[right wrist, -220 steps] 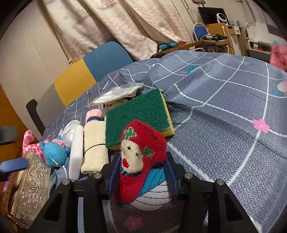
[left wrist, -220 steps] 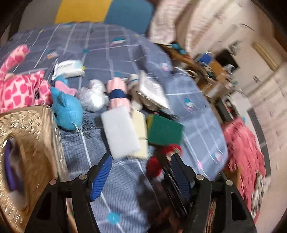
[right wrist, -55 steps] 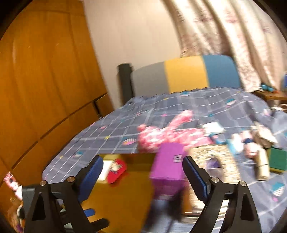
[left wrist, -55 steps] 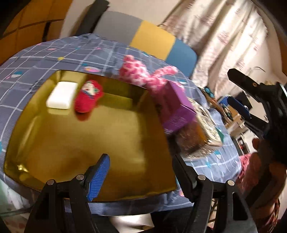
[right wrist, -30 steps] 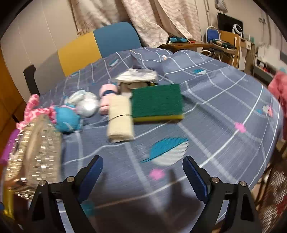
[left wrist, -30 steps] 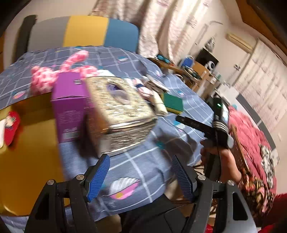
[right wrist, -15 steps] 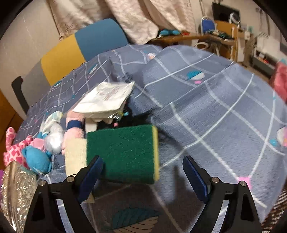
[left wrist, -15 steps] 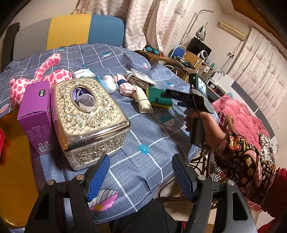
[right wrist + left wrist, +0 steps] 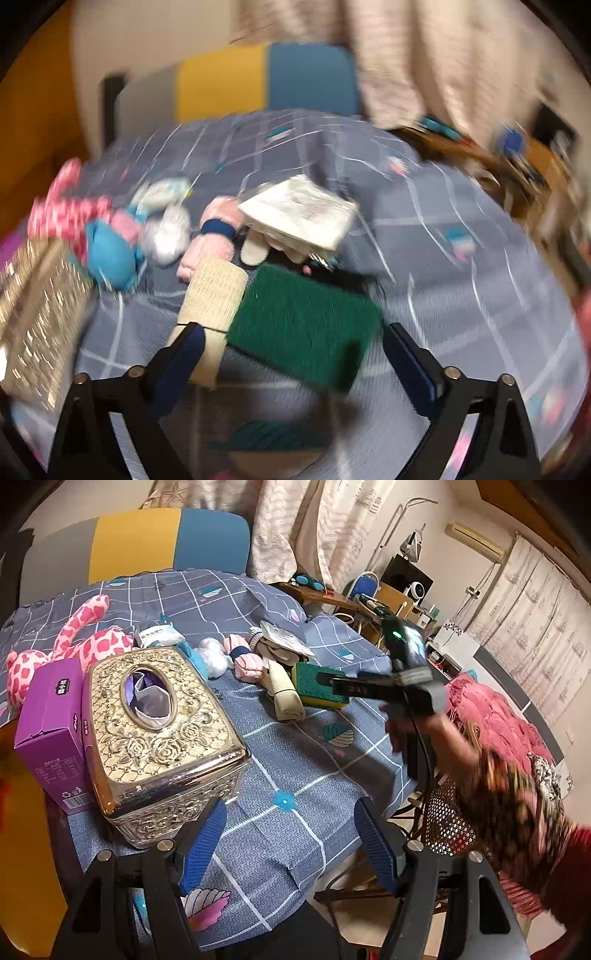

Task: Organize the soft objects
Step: 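Grasp the beige rolled cloth with the left tool while the right tool grasps the green sponge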

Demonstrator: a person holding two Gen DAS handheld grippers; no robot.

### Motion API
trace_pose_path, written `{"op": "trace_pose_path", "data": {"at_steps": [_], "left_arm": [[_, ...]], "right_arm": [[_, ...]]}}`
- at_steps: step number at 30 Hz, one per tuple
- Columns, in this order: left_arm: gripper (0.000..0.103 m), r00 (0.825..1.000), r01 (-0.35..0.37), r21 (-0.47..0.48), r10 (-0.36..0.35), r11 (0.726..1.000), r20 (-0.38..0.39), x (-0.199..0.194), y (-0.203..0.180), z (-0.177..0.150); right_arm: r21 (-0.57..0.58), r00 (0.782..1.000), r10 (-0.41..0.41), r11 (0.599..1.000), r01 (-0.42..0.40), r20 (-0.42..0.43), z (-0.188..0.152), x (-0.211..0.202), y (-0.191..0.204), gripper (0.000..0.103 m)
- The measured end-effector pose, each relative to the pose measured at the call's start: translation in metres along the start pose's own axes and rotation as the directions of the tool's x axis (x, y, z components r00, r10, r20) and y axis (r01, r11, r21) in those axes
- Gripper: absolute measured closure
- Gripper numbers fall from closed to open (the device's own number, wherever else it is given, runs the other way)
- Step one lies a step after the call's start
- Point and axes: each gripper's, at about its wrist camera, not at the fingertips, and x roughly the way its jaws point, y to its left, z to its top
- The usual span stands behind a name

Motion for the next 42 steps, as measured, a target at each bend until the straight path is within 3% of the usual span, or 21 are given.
{"op": "trace_pose_path", "data": {"at_steps": [3,6,8,9,13,16,20,25,29,32,34,36,38,40,42], "left_arm": [[0.031,1.000,-0.009,0.010,0.009,1.000,-0.003,0.001,-0.001,0.002],[0.031,1.000,-0.014,0.004,0.014,1.000,0.001,0.001,-0.002,0.006],[0.031,1.000,-0.012,0.000,0.012,1.000,0.001,0.002,-0.002,0.008],[0.031,1.000,-0.013,-0.001,0.013,1.000,0.001,0.003,-0.002,0.009],[0.031,1.000,-0.008,-0.002,0.008,1.000,-0.012,0.009,-0.004,0.013],[0.031,1.000,-0.006,0.003,0.006,1.000,-0.019,0.014,-0.008,0.017],[0.031,0.999,-0.009,-0.006,0.009,1.000,-0.036,0.027,-0.014,0.025],[0.031,0.997,-0.025,-0.005,0.024,1.000,-0.069,0.052,-0.030,0.041],[0.031,0.996,-0.045,-0.011,0.044,0.999,-0.081,0.072,-0.039,0.056],[0.031,0.993,-0.055,-0.058,0.049,0.997,-0.111,0.094,-0.038,0.071],[0.031,0.990,-0.073,-0.086,0.062,0.994,-0.124,0.111,-0.036,0.083],[0.031,0.986,-0.105,-0.097,0.091,0.990,-0.140,0.126,-0.035,0.092],[0.031,0.983,-0.128,-0.107,0.112,0.986,-0.146,0.144,-0.033,0.103],[0.031,0.976,-0.168,-0.115,0.148,0.979,-0.162,0.163,-0.029,0.111],[0.031,0.970,-0.195,-0.119,0.173,0.974,-0.171,0.181,-0.024,0.117]], "right_arm": [[-0.237,0.995,-0.009,0.971,-0.014,-0.097,0.018,0.023,0.007,0.000],[-0.462,0.974,-0.067,0.886,-0.042,-0.217,0.022,0.050,0.018,0.000],[-0.541,0.965,-0.122,0.841,-0.024,-0.232,0.018,0.060,0.019,0.000],[-0.546,0.961,-0.132,0.837,-0.023,-0.244,0.017,0.064,0.017,0.000],[-0.439,0.955,-0.066,0.896,-0.071,-0.290,0.016,0.070,0.004,0.006],[-0.352,0.962,-0.058,0.935,-0.041,-0.266,0.010,0.061,-0.006,0.009],[-0.095,0.978,0.020,0.995,-0.040,-0.207,0.002,0.030,-0.030,0.010],[0.138,0.985,0.048,0.990,-0.025,-0.166,-0.021,0.005,-0.045,0.010],[0.321,0.987,0.079,0.947,-0.031,-0.137,-0.050,0.001,-0.061,0.010],[0.337,0.991,0.052,0.942,-0.007,-0.125,-0.060,0.006,-0.063,0.011],[0.325,0.996,0.028,0.946,0.000,-0.083,-0.067,0.008,-0.061,0.021],[0.273,0.998,-0.026,0.961,0.041,-0.059,-0.072,0.005,-0.052,0.024],[0.237,0.997,-0.061,0.969,0.068,-0.040,-0.076,0.004,-0.045,0.022],[0.206,0.997,-0.083,0.975,0.081,-0.001,-0.082,0.004,-0.038,0.013],[0.174,0.997,-0.073,0.982,0.070,0.013,-0.084,0.004,-0.036,0.010]]}}
